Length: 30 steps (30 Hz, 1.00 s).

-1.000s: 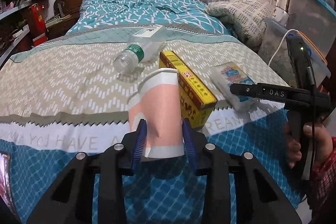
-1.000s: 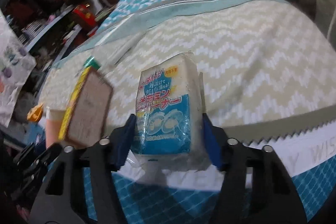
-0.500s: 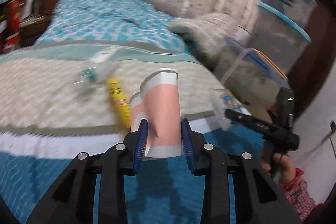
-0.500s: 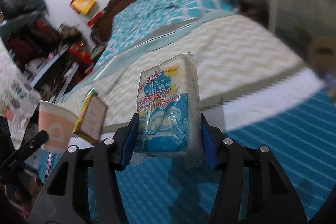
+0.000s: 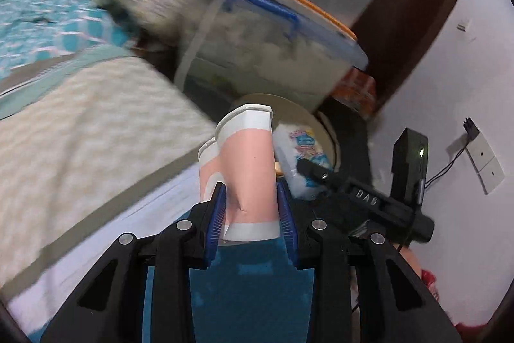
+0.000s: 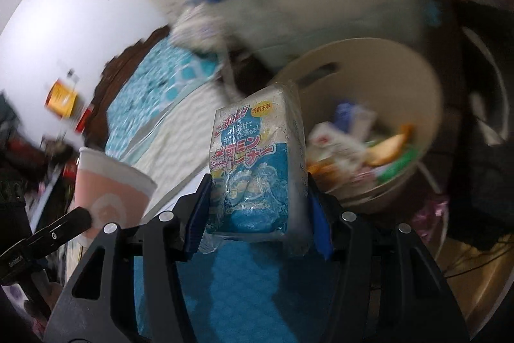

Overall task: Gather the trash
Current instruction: 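Carry the cup and tissue pack over the beige bin and open both grippers, then move both grippers back over the yellow box and bottle on the bed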

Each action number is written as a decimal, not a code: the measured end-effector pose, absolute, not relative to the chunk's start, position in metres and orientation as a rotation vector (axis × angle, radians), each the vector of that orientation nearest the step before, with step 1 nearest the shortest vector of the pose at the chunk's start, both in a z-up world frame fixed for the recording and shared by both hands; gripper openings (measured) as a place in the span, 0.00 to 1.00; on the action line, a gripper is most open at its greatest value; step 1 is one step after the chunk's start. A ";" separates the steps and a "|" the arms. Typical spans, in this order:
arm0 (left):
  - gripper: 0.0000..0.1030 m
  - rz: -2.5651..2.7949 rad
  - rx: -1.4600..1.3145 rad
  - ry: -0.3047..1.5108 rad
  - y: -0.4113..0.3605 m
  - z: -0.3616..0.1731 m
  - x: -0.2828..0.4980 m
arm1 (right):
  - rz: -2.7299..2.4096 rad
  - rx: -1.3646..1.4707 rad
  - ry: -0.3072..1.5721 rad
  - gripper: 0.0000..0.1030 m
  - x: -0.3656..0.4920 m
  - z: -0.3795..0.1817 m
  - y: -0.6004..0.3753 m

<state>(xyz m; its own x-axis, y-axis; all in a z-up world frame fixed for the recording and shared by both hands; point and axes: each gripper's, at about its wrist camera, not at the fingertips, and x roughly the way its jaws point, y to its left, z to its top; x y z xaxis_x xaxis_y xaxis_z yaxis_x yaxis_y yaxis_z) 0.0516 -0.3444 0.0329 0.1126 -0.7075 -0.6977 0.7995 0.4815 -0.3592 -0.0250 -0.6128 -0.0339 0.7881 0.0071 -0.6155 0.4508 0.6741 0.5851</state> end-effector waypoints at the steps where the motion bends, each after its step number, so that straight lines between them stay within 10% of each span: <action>1: 0.30 -1.127 0.128 0.962 -0.369 0.029 0.054 | -0.292 0.833 0.624 0.55 -0.029 -0.040 -0.628; 7: 0.33 -1.157 0.169 0.991 -0.451 0.010 0.063 | -0.363 0.893 0.574 0.70 -0.030 -0.043 -0.679; 11: 0.64 -1.111 0.168 1.006 -0.477 0.001 0.072 | -0.391 0.914 0.535 0.78 -0.030 -0.041 -0.692; 30: 0.64 -0.777 0.203 0.762 -0.253 0.032 0.054 | -0.118 0.876 0.554 0.78 -0.012 -0.014 -0.539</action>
